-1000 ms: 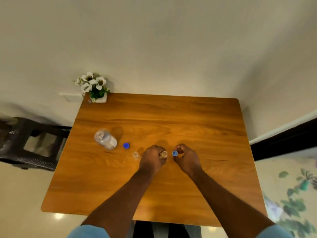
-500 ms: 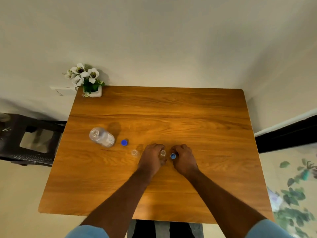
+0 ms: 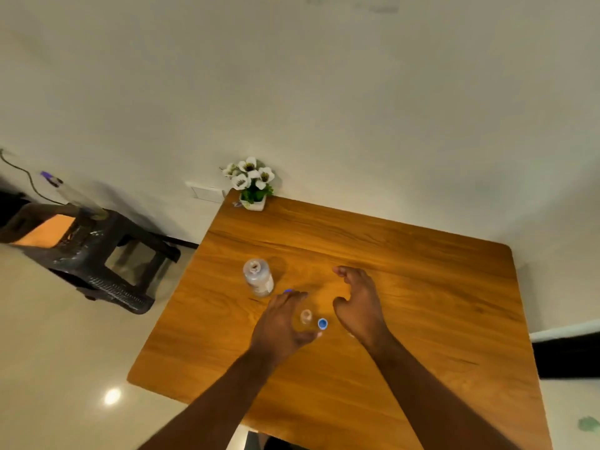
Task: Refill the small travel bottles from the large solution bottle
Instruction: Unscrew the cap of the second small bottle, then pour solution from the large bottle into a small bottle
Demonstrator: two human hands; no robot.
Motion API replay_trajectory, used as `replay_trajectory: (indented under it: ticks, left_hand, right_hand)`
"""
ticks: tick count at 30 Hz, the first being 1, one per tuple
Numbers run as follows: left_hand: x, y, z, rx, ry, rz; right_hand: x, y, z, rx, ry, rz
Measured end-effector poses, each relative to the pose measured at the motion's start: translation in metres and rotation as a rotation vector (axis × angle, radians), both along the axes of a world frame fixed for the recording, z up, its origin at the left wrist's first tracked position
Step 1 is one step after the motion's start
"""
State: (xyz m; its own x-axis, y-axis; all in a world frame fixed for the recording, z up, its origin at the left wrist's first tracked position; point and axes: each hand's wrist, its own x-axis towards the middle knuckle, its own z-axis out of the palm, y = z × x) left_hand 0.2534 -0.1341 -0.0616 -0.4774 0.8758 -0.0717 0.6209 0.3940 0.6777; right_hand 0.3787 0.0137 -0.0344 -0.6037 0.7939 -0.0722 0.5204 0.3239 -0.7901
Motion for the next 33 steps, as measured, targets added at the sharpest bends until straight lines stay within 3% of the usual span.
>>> replay_trajectory:
  ticks: [3,8,14,23,33]
  left_hand:
    - [-0.022,-0.020,-0.002,0.011,-0.037,0.056]
    - [-0.053,-0.053,-0.016,-0.065,-0.136,0.112]
    - [-0.080,-0.084,-0.029,-0.128,-0.170,0.142]
    - [-0.106,-0.083,-0.034,-0.149,-0.147,0.104]
    - [-0.092,-0.031,-0.032,-0.177,-0.113,-0.124]
  right_hand:
    - [-0.043,-0.015,-0.001,-0.020,0.033,0.089]
    - [-0.102,-0.036,-0.027,-0.046,-0.078,0.224]
    - [-0.143,-0.046,-0.050,-0.128,-0.093,0.258]
    - [-0.156,-0.052,-0.056,-0.171,0.013,0.137]
    - [-0.103,-0.025,0.008,-0.014,0.151,-0.134]
